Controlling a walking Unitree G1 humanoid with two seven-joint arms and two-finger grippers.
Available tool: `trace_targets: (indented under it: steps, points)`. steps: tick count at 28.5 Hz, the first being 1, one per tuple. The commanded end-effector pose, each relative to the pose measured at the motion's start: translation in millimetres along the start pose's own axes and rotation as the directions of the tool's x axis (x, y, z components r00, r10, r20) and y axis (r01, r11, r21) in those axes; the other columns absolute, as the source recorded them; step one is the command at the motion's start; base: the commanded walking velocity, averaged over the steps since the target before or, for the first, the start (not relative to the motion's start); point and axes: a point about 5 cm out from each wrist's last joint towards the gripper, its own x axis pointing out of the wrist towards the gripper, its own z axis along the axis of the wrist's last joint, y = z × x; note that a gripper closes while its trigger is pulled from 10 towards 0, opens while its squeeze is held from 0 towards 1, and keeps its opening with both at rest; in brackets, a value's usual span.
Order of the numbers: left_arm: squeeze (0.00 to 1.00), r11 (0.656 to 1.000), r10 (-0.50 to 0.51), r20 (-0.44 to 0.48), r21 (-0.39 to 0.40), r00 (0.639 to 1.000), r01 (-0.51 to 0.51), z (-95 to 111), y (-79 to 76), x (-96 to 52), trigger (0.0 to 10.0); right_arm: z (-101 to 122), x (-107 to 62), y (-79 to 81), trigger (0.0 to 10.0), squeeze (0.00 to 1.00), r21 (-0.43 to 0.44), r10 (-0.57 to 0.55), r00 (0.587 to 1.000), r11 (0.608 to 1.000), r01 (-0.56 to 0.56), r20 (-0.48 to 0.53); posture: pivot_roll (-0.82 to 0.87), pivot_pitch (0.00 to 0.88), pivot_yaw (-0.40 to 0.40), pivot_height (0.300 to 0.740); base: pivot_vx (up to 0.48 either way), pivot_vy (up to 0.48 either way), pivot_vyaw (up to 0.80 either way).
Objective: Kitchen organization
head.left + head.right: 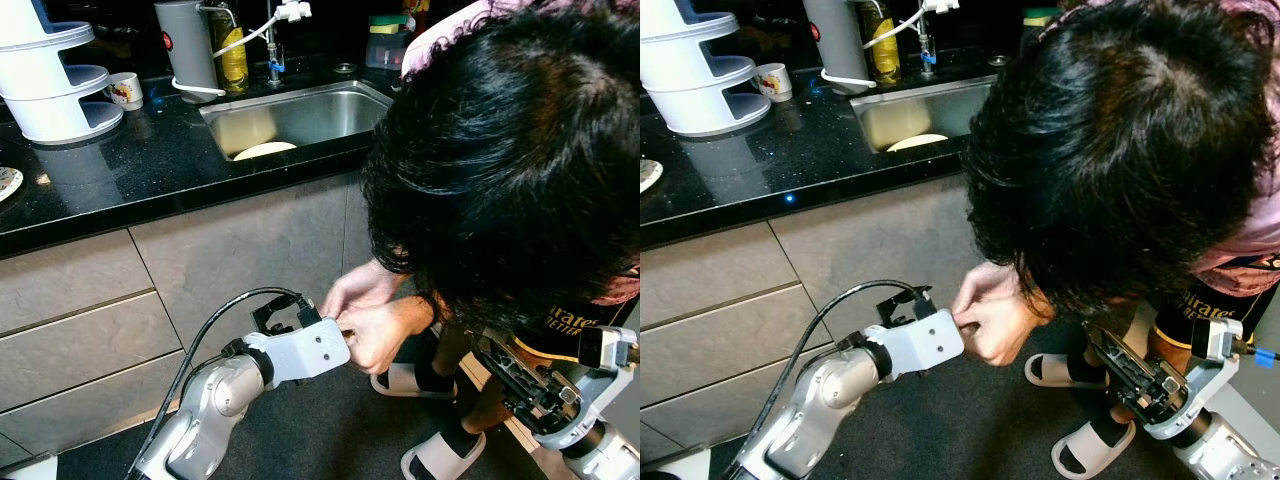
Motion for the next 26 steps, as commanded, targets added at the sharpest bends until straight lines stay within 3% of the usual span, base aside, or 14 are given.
trace_targets:
  steps: [1, 11, 16, 21, 22, 24, 26]
  points:
    - [0.0, 1.0, -0.004, -0.006, 0.003, 1.0, 0.004, -1, 1.4, -1.1, 10.0, 1, -2.7, -1.7, 10.0, 0.0, -0.011, -0.019, 1.0, 1.0, 0.019, 0.009, 0.01, 0.0, 0.005, 0.74, 0.0, 0.0, 0.0]
    - [0.0, 1.0, -0.004, -0.005, 0.004, 1.0, 0.004, -1, 2.3, -0.8, 10.0, -6, -8.3, -4.4, 10.0, 0.0, -0.002, -0.052, 0.998, 0.999, 0.052, -0.029, 0.01, 0.0, 0.006, 0.74, 0.0, 0.0, 0.0]
    - [0.0, 1.0, -0.003, -0.005, 0.003, 1.0, 0.003, -1, 2.8, -1.0, 10.0, -18, -13.1, -13.7, 10.0, 0.0, -0.02, -0.133, 0.986, 0.991, 0.132, -0.096, 0.01, 0.0, 0.007, 0.74, 0.0, 0.0, 0.0]
    - [0.0, 1.0, -0.003, -0.005, 0.003, 1.0, 0.003, -1, 3.2, -1.4, 10.0, -20, -15.1, -20.4, 10.0, 0.0, -0.048, -0.197, 0.976, 0.98, 0.193, -0.092, 0.01, 0.0, 0.007, 0.74, 0.0, 0.0, 0.0]
    - [0.0, 1.0, -0.003, -0.005, 0.003, 1.0, 0.003, -1, 3.5, -1.4, 10.0, -20, -17.7, -30.6, 10.0, 0.0, -0.09, -0.284, 0.955, 0.957, 0.277, -0.082, 0.01, 0.0, 0.009, 0.74, 0.0, 0.0, 0.0]
    - [0.0, 1.0, -0.003, -0.005, 0.004, 1.0, 0.003, -1, 3.7, -1.4, 10.0, -20, -18.9, -34.9, 10.0, 0.0, -0.107, -0.322, 0.943, 0.944, 0.312, -0.085, 0.01, 0.0, 0.01, 0.74, 0.0, 0.0, 0.0]
    - [0.0, 1.0, -0.002, -0.004, 0.004, 1.0, 0.002, -1, 4.1, -1.6, 10.0, -23, -24.7, -49.9, 10.0, 0.0, -0.191, -0.453, 0.885, 0.883, 0.428, -0.108, 0.0, 0.0, 0.011, 0.74, 0.0, 0.0, 0.0]
